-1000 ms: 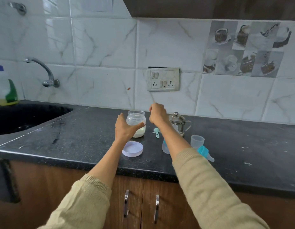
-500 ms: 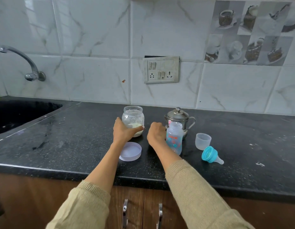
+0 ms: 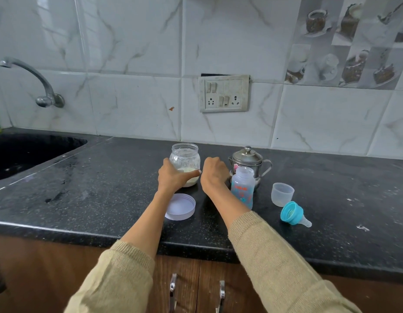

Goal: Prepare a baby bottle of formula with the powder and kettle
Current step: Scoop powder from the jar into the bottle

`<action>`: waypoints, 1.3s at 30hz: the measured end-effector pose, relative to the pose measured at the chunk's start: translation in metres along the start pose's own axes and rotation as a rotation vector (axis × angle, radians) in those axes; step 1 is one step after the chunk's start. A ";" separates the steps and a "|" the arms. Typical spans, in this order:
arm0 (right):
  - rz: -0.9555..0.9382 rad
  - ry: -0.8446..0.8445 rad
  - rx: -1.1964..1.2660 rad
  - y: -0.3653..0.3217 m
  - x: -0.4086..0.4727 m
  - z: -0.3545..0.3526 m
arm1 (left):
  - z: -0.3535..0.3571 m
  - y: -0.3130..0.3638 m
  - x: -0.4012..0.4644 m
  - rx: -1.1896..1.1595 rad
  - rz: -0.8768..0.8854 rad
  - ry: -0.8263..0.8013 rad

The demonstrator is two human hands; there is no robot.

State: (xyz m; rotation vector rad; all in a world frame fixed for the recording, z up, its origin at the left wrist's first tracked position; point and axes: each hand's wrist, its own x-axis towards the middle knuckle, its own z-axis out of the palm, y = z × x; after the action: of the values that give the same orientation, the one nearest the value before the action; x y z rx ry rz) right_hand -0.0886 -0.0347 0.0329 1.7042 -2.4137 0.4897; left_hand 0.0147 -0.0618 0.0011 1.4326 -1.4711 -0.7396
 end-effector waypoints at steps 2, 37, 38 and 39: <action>-0.012 0.037 -0.003 -0.005 0.000 -0.008 | 0.000 0.000 0.001 0.007 0.001 0.004; -0.391 0.117 0.221 0.011 -0.040 -0.095 | -0.011 0.022 -0.082 -0.083 0.465 0.148; -0.383 0.115 0.211 0.010 -0.040 -0.094 | -0.011 0.024 -0.082 -0.079 0.472 0.152; -0.372 0.115 0.204 0.009 -0.038 -0.093 | -0.010 0.025 -0.081 -0.074 0.476 0.153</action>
State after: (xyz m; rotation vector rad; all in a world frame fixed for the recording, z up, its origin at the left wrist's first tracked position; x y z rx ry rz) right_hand -0.0903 0.0343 0.1067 2.0825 -1.9598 0.7711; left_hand 0.0049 0.0229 0.0115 1.0007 -1.5641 -0.3733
